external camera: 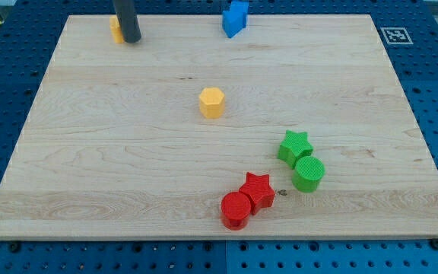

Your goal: Move the yellow heart to the top left

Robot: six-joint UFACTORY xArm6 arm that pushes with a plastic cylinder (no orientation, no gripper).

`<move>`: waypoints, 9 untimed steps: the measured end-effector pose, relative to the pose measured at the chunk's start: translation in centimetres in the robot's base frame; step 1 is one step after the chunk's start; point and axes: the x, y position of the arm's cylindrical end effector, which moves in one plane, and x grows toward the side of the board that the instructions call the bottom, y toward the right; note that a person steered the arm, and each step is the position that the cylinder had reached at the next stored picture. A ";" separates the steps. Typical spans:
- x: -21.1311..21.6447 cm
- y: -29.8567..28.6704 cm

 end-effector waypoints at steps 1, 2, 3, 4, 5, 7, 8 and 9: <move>0.4 0.6; 0.5 0.6; 0.4 0.6; -1.6 0.6; -2.9 0.6; -3.0 -0.9; -2.6 -3.1; -2.4 -5.3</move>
